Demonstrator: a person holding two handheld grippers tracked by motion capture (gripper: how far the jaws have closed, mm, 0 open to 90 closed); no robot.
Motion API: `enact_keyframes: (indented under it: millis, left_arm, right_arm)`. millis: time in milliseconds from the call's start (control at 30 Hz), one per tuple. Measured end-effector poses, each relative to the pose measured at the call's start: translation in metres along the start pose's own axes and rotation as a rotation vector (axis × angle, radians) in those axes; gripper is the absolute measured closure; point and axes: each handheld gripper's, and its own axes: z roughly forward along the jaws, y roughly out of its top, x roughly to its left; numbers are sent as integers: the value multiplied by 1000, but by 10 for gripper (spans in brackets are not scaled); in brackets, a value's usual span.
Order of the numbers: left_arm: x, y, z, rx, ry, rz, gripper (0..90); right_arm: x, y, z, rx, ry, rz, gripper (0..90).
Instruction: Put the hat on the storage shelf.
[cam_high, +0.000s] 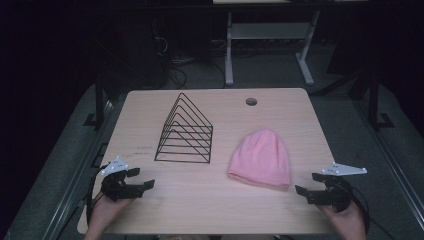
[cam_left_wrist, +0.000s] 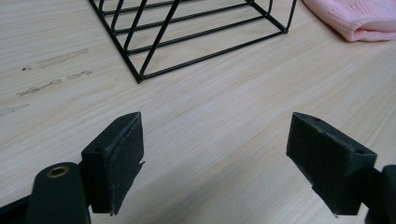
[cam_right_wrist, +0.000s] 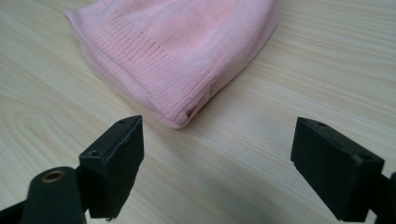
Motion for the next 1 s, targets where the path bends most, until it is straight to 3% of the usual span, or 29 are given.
enact_keyframes:
  millis: [133,367,600,1000]
  left_arm:
    - [-1,0,2,3,-4,7,190]
    - [-2,0,2,7,-6,15,190]
    - [-1,-3,-7,-15,-1,0,190]
    - [-3,-3,-7,-4,-9,27,190]
  right_arm:
    - [0,2,3,2,12,-9,151]
    - [-1,17,7,2,48,19,151]
    - [3,46,19,21,78,-28,150]
    - [-5,90,38,77,119,-33,151]
